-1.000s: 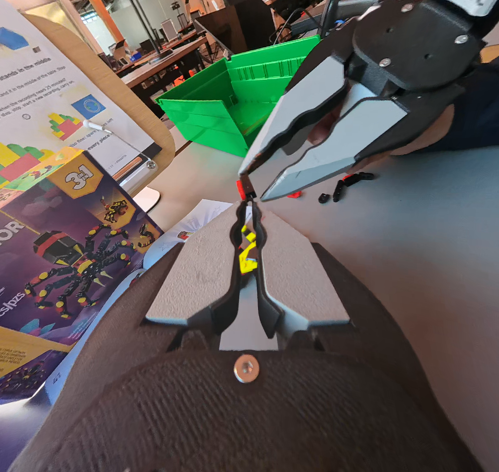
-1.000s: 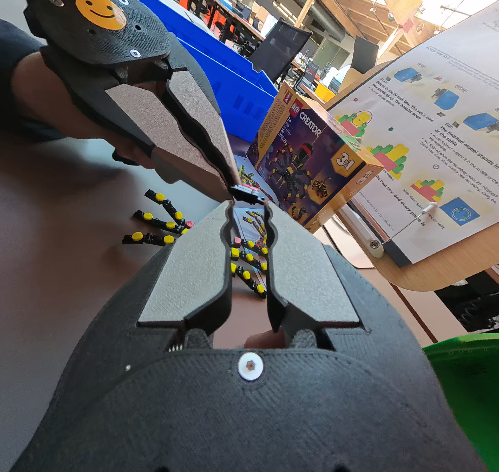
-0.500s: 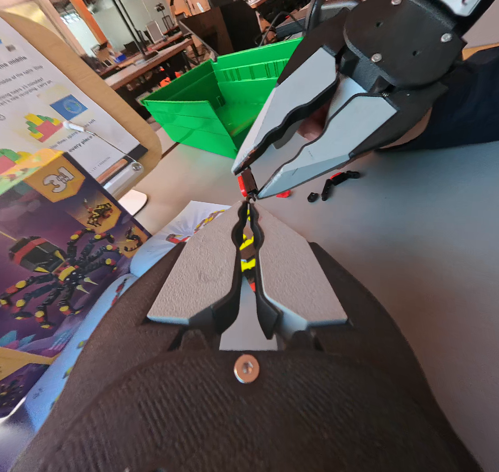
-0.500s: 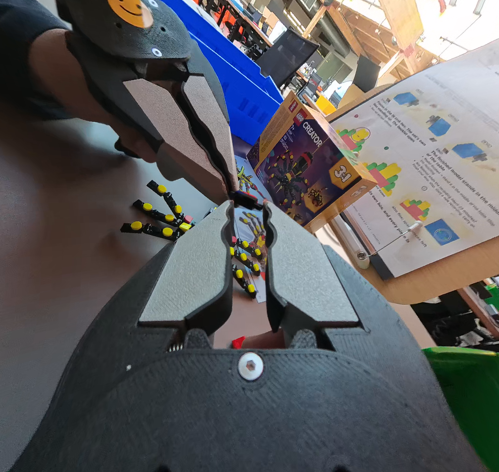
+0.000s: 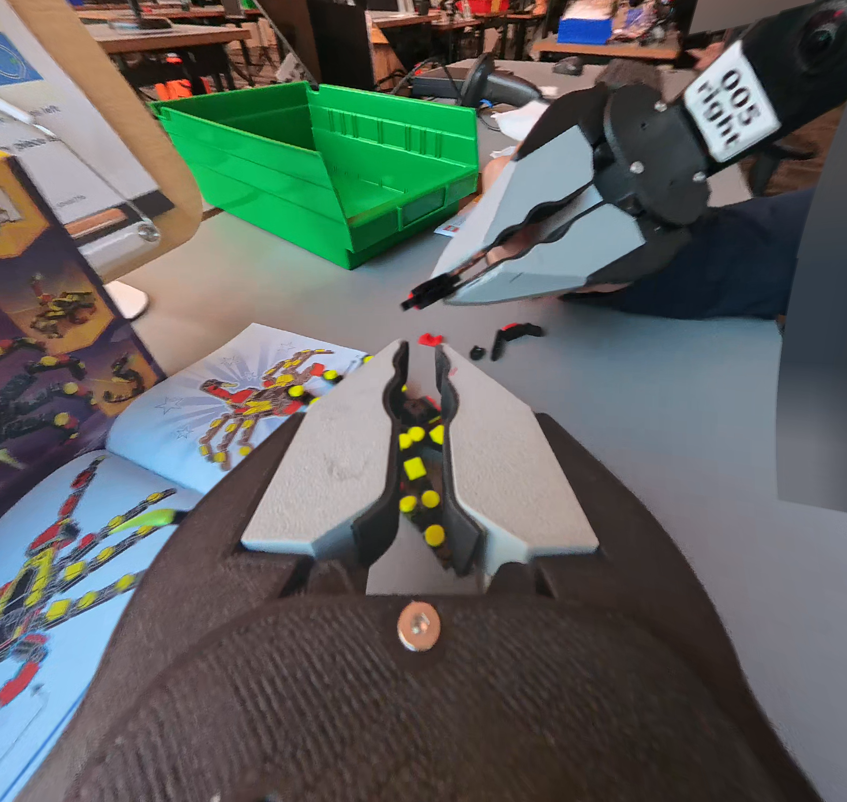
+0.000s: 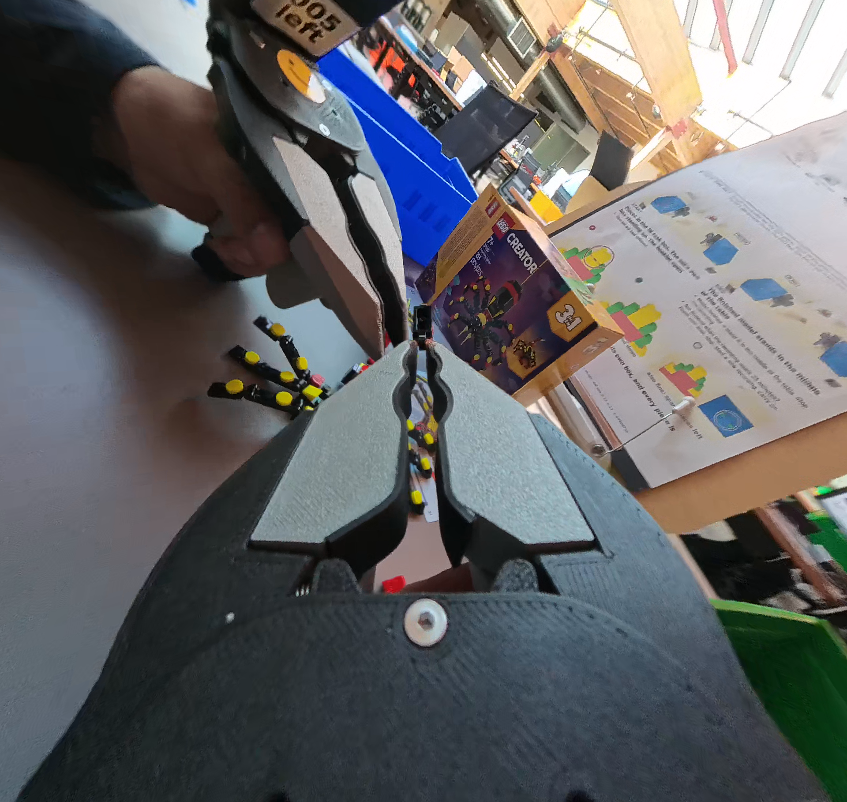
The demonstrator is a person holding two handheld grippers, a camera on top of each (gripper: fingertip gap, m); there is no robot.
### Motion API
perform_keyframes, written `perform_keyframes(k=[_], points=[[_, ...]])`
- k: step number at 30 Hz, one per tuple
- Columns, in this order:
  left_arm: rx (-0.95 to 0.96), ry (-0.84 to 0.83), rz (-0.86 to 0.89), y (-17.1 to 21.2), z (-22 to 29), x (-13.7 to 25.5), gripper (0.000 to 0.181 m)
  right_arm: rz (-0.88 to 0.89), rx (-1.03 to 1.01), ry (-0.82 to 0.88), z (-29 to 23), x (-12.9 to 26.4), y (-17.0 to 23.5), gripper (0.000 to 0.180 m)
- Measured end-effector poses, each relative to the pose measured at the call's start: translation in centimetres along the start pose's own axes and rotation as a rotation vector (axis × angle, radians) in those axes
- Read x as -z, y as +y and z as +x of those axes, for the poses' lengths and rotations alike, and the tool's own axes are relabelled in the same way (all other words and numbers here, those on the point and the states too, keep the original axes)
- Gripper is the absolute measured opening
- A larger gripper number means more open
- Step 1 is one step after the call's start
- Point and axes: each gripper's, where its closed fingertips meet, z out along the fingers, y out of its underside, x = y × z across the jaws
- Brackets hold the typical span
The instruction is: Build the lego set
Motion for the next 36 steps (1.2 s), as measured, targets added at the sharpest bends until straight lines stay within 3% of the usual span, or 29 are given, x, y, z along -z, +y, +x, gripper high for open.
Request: perform_keyframes(k=[1, 6, 9, 12, 15, 23, 34, 36], points=[[-0.025, -0.037, 0.0, 0.0, -0.5, 0.1, 0.01, 0.011, -0.051, -0.013, 0.2, 0.1, 0.0, 0.0], [-0.288, -0.188, -0.006, -0.5, -1.2, 0.4, 0.018, 0.021, -0.395, -0.186, -0.2, 0.0, 0.6, 0.0], [-0.336, -0.187, -0.013, -0.3, -0.7, 0.1, 0.02, 0.013, -0.507, -0.278, -0.9, -0.1, 0.9, 0.0], [-0.287, -0.153, 0.003, -0.3, -0.4, 0.0, 0.017, -0.001, -0.561, -0.344, -1.6, -0.2, 1.0, 0.0], [-0.234, -0.076, 0.042, -0.8, 0.5, 0.2, 0.0, 0.027, -0.639, -0.391, -1.9, -0.1, 0.7, 0.0], [-0.042, 0.046, 0.12, -1.8, 1.2, 0.5, 0.002, 0.092, -0.741, -0.463, -1.8, 0.4, -0.4, 0.0], [0.056, 0.163, 0.167, -2.5, 2.3, 0.8, 0.015, 0.098, -0.794, -0.507, -2.1, 0.4, -0.6, 0.0], [0.021, 0.153, 0.17, -2.5, 2.3, 0.8, 0.006, 0.104, -0.788, -0.525, -2.4, 0.5, -0.8, 0.0]])
